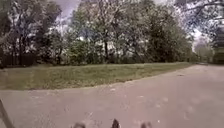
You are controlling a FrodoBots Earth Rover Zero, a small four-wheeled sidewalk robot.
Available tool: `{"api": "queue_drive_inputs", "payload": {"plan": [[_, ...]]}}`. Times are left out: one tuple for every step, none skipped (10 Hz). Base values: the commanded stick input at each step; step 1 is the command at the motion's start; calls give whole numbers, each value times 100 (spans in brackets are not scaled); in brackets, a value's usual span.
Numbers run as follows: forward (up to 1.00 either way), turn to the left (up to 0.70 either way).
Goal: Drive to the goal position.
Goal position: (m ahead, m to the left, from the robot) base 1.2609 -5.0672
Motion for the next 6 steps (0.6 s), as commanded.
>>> {"api": "queue_drive_inputs", "payload": {"plan": [[0, -45], [0, -45], [0, -45], [0, -45], [0, -45], [0, -45]]}}
